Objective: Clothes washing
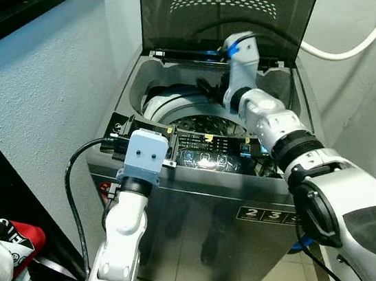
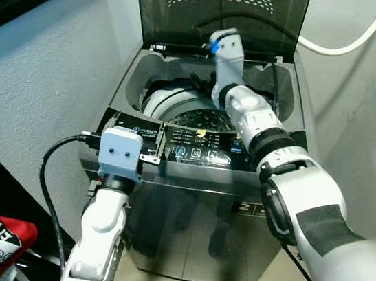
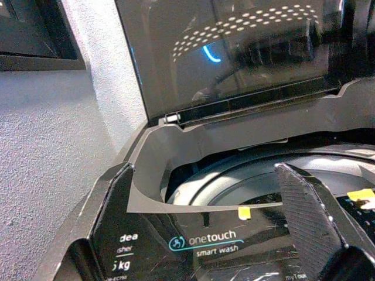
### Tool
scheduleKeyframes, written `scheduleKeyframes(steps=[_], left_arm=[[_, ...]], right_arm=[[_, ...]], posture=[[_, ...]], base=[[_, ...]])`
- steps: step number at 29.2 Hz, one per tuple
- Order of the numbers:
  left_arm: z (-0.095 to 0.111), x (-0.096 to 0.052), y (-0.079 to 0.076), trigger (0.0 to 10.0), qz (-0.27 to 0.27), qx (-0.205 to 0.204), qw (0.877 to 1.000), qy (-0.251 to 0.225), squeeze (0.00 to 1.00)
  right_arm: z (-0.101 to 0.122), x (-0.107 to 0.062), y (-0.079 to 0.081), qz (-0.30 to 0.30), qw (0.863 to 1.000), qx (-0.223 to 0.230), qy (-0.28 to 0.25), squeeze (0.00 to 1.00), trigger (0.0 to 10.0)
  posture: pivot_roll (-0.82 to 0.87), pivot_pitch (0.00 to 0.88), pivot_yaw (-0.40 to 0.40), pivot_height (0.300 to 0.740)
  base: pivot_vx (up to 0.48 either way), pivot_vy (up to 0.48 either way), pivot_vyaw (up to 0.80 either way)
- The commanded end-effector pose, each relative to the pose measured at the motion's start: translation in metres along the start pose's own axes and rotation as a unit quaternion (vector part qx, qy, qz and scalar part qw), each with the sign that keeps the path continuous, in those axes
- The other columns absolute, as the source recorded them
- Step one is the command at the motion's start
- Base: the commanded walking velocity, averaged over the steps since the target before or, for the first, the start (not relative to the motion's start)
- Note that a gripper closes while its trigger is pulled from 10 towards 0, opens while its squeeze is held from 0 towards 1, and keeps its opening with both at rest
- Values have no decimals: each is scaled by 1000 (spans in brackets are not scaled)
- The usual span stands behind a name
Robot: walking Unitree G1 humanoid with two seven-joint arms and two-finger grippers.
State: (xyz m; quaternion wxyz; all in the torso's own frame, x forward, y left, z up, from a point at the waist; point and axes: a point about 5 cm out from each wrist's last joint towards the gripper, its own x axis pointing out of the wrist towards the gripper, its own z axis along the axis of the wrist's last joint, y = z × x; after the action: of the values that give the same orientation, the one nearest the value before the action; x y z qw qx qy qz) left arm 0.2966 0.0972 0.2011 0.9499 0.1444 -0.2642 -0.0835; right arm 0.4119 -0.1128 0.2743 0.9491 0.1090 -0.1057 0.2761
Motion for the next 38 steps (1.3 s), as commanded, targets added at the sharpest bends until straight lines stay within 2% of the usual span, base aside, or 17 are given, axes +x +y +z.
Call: scheduleKeyframes(steps=[1, 2, 6, 9, 11, 17, 21, 25, 28, 29, 31, 32, 33, 34, 35, 36, 38], left_arm=[[-3, 0, -2, 10000, -9, 0, 1000, 11, 0], [-4, 0, -3, 10000, -12, 0, 1000, 13, 0], [-5, 0, -4, 10000, -16, -1, 1000, 17, 0], [-6, 6, -12, 10000, -38, 4, 999, 21, 0], [-6, 8, -13, 10000, -43, 6, 999, 21, 0], [-6, 11, -15, 10000, -53, 9, 998, 21, 0], [-8, 10, -16, 10000, -61, 12, 998, 24, 0], [-10, 8, -19, 10000, -69, 12, 997, 28, 0], [-13, 5, -19, 10000, -74, 13, 997, 33, 0], [-13, 5, -19, 10000, -74, 13, 997, 33, 0], [-22, 0, -20, 10000, -77, 7, 996, 49, 0], [-29, -5, -21, 10000, -79, 5, 995, 62, 0], [-29, -5, -21, 10000, -79, 5, 995, 62, 0], [-42, -13, -23, 10000, -82, -2, 993, 88, 0], [-42, -13, -23, 10000, -82, -2, 993, 88, 0], [-55, -22, -24, 10000, -84, -6, 990, 114, 0], [-55, -22, -24, 10000, -84, -6, 990, 114, 0]], right_arm=[[2, -8, -1, 35, 998, 36, -28, 0, 10000], [3, -12, -2, 49, 997, 53, -42, 0, 10000], [4, -19, -5, 60, 995, 65, -54, 0, 10000], [17, -55, -2, 138, 972, 125, -144, 0, 10000], [21, -67, 4, 174, 962, 134, -165, 0, 10000], [18, -82, 14, 226, 950, 137, -168, 0, 10000], [9, -90, 17, 232, 952, 128, -152, 0, 10000], [-7, -101, 23, 228, 959, 119, -120, 0, 10000], [-27, -108, 22, 205, 973, 88, -57, 0, 10000], [-27, -108, 22, 205, 973, 88, -57, 0, 10000], [-59, -115, 16, 176, 983, 38, 31, 0, 10000], [-77, -121, 14, 166, 983, 14, 82, 0, 10000], [-77, -121, 14, 166, 983, 14, 82, 0, 10000], [-103, -132, 10, 150, 978, -4, 142, 0, 10000], [-103, -132, 10, 150, 978, -4, 142, 0, 10000], [-124, -142, 6, 135, 972, -23, 193, 0, 10000], [-124, -142, 6, 135, 972, -23, 193, 0, 10000]], posture=[[138, 66, -111, 740], [138, 66, -111, 740], [130, 57, -103, 740], [116, 38, -80, 740], [113, 35, -75, 740], [102, 30, -58, 740], [96, 33, -45, 740], [93, 39, -38, 740], [91, 44, -39, 740], [91, 44, -39, 740], [87, 47, -43, 740], [87, 47, -43, 740], [87, 47, -43, 740], [85, 48, -45, 740], [85, 48, -45, 740], [82, 47, -45, 740], [82, 47, -45, 740]], base=[[0, 0, 0], [0, 0, 0], [0, 0, 0], [-366, 0, 0], [-368, 0, 0], [-409, 0, 0], [-442, 0, 0], [-446, 0, 0], [-432, 0, 0], [-412, 0, 0], [-206, 0, 0], [0, 0, 0], [0, 0, 0], [0, 0, 0], [0, 0, 0], [0, 0, 0], [0, 0, 0]])
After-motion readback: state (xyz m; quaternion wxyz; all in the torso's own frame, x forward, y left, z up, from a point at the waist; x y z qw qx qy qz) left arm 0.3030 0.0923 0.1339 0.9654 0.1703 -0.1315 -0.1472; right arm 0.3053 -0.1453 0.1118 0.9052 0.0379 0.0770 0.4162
